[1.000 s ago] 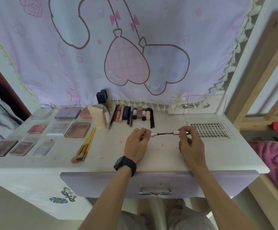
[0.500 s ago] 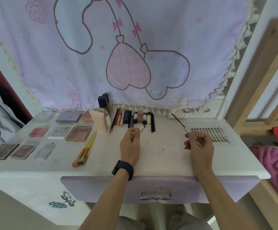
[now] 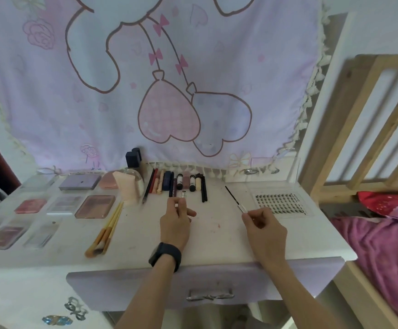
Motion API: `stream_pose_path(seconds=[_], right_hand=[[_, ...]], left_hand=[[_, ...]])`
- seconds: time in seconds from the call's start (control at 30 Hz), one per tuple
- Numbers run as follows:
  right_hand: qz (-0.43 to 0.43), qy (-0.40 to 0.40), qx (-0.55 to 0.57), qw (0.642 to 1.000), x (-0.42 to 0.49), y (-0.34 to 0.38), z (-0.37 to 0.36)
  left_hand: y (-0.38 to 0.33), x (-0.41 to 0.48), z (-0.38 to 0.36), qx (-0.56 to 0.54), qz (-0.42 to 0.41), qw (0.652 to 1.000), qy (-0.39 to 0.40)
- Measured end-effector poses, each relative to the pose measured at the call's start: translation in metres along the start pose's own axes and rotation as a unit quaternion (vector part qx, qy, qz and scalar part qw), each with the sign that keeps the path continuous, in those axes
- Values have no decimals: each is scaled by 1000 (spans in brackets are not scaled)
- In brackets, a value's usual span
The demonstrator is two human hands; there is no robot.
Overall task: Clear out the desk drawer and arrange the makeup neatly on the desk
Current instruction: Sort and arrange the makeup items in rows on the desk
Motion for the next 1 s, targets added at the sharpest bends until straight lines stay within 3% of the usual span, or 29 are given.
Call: stream_pose_path(seconds=[0.17,0.5,0.67,1.0], right_hand=[[39,-10,-198,979,13,2,4],[50,3,-345,937,28,7,-14],[73,-38,-305,949,28,12,-15],[41,-35,-291,955,35,6,-14]], left_hand=[[0,-1,-2,22,-3,1000,21],[2,1,-4,40,-19,998,34],[3,1,-5,48,-19,998,41],[1,-2,-3,63,-20,996,53]])
Point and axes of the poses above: each hand's wrist, its own x-axis towards the middle knuckle, its own z-axis out of the back of the hand, y = z × x, the point moved 3 cm from there along x, towards the middle knuckle, and after that the axes turned 4 degrees about -z, right-handed, at the moved point
